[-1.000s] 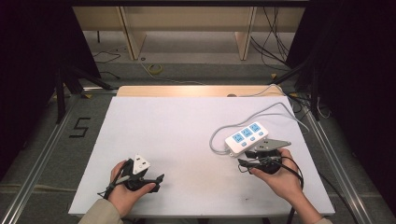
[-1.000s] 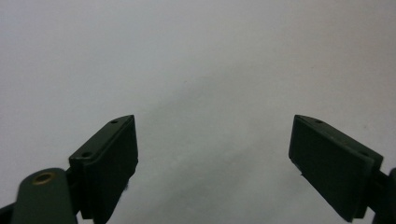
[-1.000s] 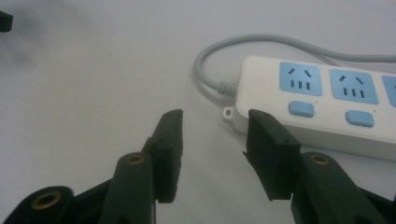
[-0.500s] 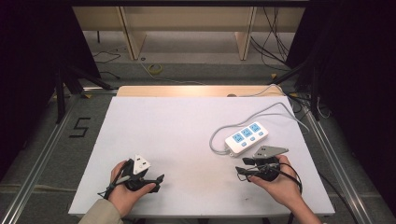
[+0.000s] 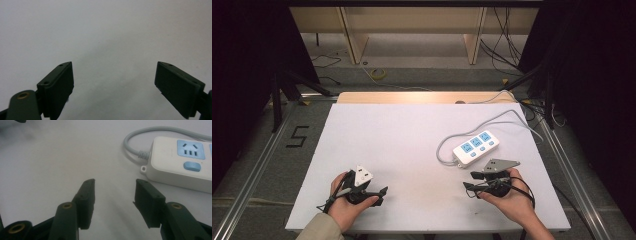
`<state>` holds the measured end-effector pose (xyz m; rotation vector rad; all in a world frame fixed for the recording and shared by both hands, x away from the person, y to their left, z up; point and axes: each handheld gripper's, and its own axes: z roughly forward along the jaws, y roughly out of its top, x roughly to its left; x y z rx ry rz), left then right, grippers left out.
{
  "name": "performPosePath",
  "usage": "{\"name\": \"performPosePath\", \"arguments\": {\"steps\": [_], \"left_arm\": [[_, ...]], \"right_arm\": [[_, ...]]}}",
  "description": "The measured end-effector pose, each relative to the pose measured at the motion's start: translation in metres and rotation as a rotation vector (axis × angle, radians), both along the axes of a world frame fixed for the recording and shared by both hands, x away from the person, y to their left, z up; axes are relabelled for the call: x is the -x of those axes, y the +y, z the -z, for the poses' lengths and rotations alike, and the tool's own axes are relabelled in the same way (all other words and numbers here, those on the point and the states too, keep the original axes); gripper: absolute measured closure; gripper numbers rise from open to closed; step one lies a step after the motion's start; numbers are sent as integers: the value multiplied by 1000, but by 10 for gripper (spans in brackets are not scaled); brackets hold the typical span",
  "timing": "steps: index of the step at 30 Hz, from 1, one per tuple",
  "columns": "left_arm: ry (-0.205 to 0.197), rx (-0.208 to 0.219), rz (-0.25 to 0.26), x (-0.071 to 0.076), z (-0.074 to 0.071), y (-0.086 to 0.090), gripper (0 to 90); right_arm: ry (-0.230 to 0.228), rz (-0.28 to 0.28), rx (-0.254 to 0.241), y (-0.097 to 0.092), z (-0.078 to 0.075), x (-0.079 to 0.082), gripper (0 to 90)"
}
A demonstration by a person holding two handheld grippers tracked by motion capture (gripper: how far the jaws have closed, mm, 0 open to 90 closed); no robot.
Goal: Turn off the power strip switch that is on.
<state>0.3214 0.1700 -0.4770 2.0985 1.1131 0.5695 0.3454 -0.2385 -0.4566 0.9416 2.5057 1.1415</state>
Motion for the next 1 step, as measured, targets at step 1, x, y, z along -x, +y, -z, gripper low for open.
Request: {"name": "performPosePath", "arguments": {"steps": [1], "left_arm": [[2, -1, 0, 0, 0, 0, 154]], "right_arm": [[-1, 0, -1, 0, 0, 0, 510]]}}
